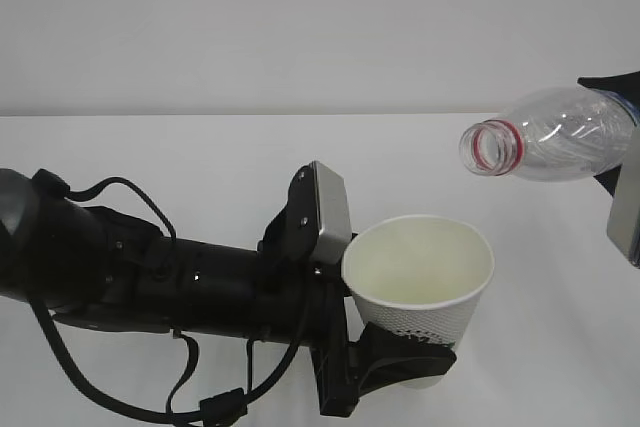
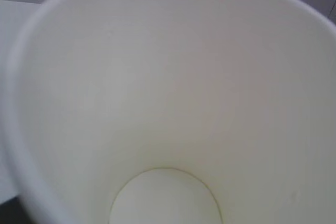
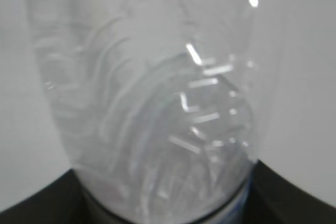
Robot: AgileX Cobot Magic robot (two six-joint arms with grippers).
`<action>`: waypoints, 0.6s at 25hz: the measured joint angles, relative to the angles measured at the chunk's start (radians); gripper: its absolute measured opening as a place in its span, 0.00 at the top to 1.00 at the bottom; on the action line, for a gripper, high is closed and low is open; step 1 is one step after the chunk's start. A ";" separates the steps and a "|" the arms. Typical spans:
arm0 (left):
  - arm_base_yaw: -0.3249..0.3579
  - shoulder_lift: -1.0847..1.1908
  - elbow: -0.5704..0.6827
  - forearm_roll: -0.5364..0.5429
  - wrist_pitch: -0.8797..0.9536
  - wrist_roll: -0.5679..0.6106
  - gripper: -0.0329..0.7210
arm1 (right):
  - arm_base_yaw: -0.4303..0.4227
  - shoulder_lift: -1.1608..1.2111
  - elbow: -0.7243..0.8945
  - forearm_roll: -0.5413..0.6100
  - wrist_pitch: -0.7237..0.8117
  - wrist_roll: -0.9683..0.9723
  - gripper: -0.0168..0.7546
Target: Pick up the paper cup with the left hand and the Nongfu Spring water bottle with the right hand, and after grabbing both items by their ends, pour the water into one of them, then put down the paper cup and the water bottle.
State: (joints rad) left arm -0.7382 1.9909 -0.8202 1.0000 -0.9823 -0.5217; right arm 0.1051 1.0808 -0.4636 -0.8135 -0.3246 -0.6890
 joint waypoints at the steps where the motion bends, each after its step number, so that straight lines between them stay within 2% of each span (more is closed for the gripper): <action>1: 0.000 0.000 0.000 0.000 0.000 0.000 0.23 | 0.000 0.000 0.000 0.008 -0.002 -0.009 0.43; 15: 0.000 0.000 0.000 0.000 0.000 -0.002 0.23 | 0.000 0.000 0.000 0.117 -0.067 -0.150 0.43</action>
State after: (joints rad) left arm -0.7382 1.9909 -0.8202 1.0000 -0.9823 -0.5233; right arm 0.1051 1.0808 -0.4636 -0.6967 -0.3913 -0.8385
